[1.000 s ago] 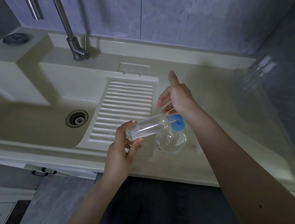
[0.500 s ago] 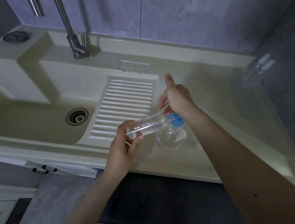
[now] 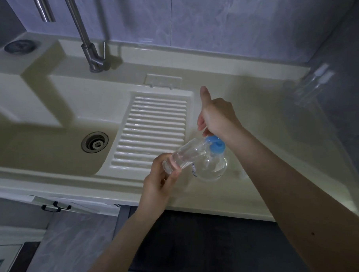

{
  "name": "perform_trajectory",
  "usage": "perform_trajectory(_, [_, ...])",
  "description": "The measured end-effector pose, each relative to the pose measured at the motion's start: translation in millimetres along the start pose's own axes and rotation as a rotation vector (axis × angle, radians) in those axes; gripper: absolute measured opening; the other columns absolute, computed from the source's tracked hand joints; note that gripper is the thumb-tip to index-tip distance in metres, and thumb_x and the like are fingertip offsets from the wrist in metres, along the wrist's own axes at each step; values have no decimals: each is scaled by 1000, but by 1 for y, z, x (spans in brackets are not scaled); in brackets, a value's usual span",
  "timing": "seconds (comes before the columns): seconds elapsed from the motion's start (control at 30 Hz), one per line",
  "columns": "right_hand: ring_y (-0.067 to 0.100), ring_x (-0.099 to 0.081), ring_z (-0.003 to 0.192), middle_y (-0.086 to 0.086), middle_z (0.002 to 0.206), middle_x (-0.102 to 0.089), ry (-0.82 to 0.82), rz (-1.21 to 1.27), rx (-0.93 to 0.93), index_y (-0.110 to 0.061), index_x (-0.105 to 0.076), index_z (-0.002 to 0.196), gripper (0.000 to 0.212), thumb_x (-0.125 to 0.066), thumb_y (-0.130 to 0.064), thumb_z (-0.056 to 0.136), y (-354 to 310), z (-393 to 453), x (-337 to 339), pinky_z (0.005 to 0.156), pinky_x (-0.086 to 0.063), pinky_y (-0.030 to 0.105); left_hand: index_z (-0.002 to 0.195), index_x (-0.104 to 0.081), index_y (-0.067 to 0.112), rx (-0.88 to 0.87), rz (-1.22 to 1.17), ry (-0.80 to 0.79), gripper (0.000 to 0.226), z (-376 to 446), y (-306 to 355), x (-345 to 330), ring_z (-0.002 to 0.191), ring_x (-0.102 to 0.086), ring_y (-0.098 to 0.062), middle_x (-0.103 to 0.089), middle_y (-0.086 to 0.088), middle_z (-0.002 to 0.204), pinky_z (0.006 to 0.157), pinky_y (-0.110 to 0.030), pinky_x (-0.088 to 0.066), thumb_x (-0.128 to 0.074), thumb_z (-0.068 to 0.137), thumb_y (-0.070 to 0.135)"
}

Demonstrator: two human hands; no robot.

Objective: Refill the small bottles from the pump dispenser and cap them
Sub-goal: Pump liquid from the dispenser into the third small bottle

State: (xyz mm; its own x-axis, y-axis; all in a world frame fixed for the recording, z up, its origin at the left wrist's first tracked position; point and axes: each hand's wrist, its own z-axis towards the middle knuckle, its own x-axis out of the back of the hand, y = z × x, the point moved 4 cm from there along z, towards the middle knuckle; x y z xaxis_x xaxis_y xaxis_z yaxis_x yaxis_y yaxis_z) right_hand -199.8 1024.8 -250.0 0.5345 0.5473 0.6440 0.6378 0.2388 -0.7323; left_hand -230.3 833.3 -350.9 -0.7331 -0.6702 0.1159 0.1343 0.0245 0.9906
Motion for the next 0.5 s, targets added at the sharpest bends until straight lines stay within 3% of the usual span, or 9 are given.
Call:
perform_trajectory(0.07, [30,-68,68,12,78,-71,38,-88,22,2,-68,77,86,-17,-65,93,2,0,-5,78,-57,41,108,-50,49,27,13,3,27,-1,-4,-1,63,-47,-30,-58,-7,80,56,-44,-44,-55,82,49])
perform_trajectory(0.2, [31,-67,70,12,79,-71,49,-153,49,3,-68,80,87,-17,-66,93,4,2,-9,78,-57,41,108,-49,51,55,66,-9,29,-2,-9,-1,69,-52,-35,-58,-18,87,62,-49,-48,-55,79,53])
perform_trajectory(0.37, [29,-63,62,15,82,-72,28,-118,49,6,-68,81,88,-16,-65,94,2,0,-7,80,-56,40,109,-47,50,48,77,-32,31,-3,-9,-1,60,-46,-11,-55,2,73,55,-32,-43,-53,79,54])
perform_trajectory(0.5, [25,-65,61,7,73,-72,11,-64,73,0,-70,79,84,-14,-61,96,-6,-4,3,78,-54,33,109,-46,52,21,64,-32,29,-2,-5,-1,56,-43,-10,-51,12,66,53,-28,-41,-53,80,53])
